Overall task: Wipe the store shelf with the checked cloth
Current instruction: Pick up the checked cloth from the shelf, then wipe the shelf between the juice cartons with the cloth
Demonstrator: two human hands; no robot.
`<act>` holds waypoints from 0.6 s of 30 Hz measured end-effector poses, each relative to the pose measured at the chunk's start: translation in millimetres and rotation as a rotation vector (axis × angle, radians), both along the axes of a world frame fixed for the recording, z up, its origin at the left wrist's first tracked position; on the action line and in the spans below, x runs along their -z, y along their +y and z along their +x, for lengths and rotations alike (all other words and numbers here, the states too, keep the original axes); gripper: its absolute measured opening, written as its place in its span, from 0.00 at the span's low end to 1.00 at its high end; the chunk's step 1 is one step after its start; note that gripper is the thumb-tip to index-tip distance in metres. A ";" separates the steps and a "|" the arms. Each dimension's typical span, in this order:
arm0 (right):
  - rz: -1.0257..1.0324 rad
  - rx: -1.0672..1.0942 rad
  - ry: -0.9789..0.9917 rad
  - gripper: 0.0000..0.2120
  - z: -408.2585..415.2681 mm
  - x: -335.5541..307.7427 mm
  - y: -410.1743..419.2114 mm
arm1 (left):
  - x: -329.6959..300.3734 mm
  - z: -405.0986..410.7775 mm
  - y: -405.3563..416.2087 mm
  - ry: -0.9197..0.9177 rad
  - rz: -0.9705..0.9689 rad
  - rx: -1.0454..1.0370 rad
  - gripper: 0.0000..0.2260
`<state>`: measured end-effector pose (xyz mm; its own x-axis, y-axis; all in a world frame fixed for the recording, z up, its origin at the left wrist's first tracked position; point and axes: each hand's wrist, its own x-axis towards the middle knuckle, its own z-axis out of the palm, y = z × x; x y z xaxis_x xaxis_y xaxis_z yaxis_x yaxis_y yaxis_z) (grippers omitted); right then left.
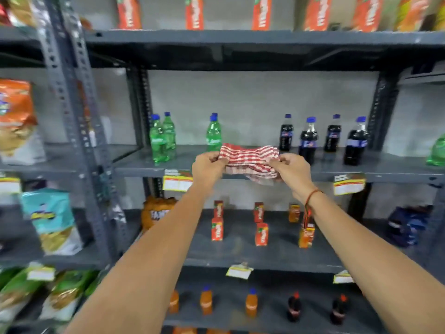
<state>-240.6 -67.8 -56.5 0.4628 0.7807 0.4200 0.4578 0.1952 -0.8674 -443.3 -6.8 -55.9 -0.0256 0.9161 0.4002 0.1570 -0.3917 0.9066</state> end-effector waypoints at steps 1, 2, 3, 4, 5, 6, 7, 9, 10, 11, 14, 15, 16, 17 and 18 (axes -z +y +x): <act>-0.012 -0.029 -0.002 0.12 -18.5 9.2 3.9 | 9.1 -22.2 1.5 -0.016 -0.032 0.007 0.06; -0.032 -0.057 -0.008 0.11 -36.8 19.5 6.7 | 19.7 -43.0 4.1 -0.029 -0.080 0.014 0.05; -0.048 -0.101 -0.006 0.10 -53.8 31.4 10.7 | 31.8 -63.3 7.4 -0.037 -0.140 0.017 0.03; -0.073 -0.147 0.003 0.09 -69.9 44.7 14.9 | 42.8 -82.3 8.7 -0.033 -0.195 0.010 0.04; -0.100 -0.191 0.014 0.07 -84.1 59.1 20.3 | 55.0 -99.6 11.4 -0.018 -0.240 -0.007 0.06; -0.143 -0.223 0.024 0.06 -96.2 74.3 26.4 | 69.2 -115.7 16.5 0.005 -0.272 -0.034 0.06; -0.176 -0.242 0.029 0.07 -105.5 91.4 35.2 | 83.1 -129.2 21.5 0.027 -0.301 -0.054 0.04; -0.237 -0.272 0.027 0.09 -119.8 123.4 53.0 | 111.3 -148.7 32.4 0.055 -0.380 -0.079 0.04; -0.267 -0.285 0.031 0.10 -124.4 139.3 64.0 | 125.8 -155.5 40.4 0.059 -0.418 -0.088 0.05; -0.287 -0.298 0.035 0.10 -129.2 154.7 74.9 | 141.1 -160.6 49.3 0.064 -0.449 -0.100 0.06; -0.363 -0.320 0.052 0.10 -143.9 197.6 104.0 | 187.1 -170.8 75.1 0.077 -0.536 -0.177 0.08; -0.387 -0.326 0.060 0.09 -147.9 211.5 114.4 | 201.6 -173.2 83.7 0.096 -0.559 -0.204 0.08; -0.417 -0.327 0.067 0.09 -151.3 223.9 124.7 | 215.5 -175.8 93.0 0.124 -0.581 -0.227 0.09; -0.449 -0.325 0.074 0.09 -153.6 239.2 136.6 | 226.6 -176.8 101.0 0.161 -0.602 -0.242 0.07; -0.482 -0.336 0.078 0.09 -155.7 252.0 146.7 | 237.0 -178.3 109.0 0.198 -0.616 -0.259 0.05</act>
<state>-396.3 78.9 -308.5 0.1729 0.9840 -0.0436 0.3702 -0.1060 -0.9229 -621.6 102.2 -292.9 -0.2540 0.9521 -0.1705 0.3612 0.2569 0.8964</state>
